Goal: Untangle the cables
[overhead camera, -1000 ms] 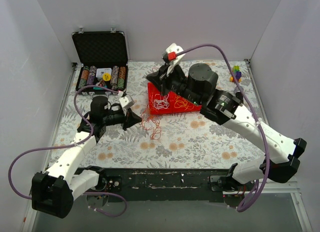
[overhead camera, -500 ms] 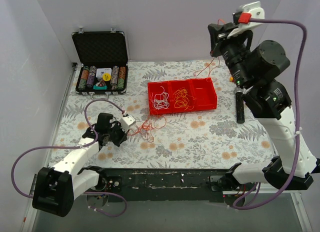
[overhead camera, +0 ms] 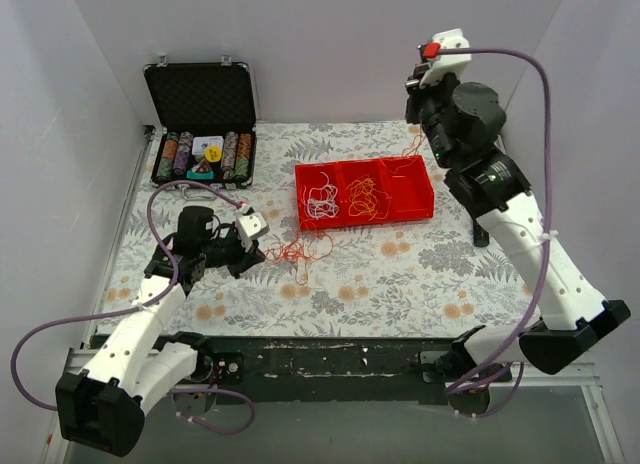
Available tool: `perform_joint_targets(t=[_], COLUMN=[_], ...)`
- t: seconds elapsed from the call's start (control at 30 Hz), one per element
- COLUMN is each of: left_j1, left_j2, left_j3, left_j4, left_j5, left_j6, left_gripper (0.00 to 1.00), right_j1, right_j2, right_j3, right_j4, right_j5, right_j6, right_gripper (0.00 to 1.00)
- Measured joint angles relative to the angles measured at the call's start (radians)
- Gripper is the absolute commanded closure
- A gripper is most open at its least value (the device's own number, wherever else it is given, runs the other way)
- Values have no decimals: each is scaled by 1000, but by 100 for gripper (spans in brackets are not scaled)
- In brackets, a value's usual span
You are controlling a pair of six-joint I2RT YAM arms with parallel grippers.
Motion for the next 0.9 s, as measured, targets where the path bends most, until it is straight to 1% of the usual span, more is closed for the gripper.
perform_joint_targets(t=[0.13,0.3,0.53,0.73,0.9], left_j1=[0,0,0,0,0], left_j2=[14,28,28,28,29], left_j3=[43,50,77,127,174], left_j4=[-25,-54,-110,-194,-290], left_j5=[68,111,158,208,261], left_j6=[-10,-23,-21,21,82], left_gripper=[100,100,100,100,100], right_j1=[-49,-117,-143,-164,-185], right_j2=[43,108,120,135,167], right_j3=[-119,-193,-333,-463,-530], right_j4=[27,72,203,314,402], right_j5=[-24,-48,-41,-15,27], right_j6=[29,63,80,81,73], right_gripper=[99,99,99,99,99])
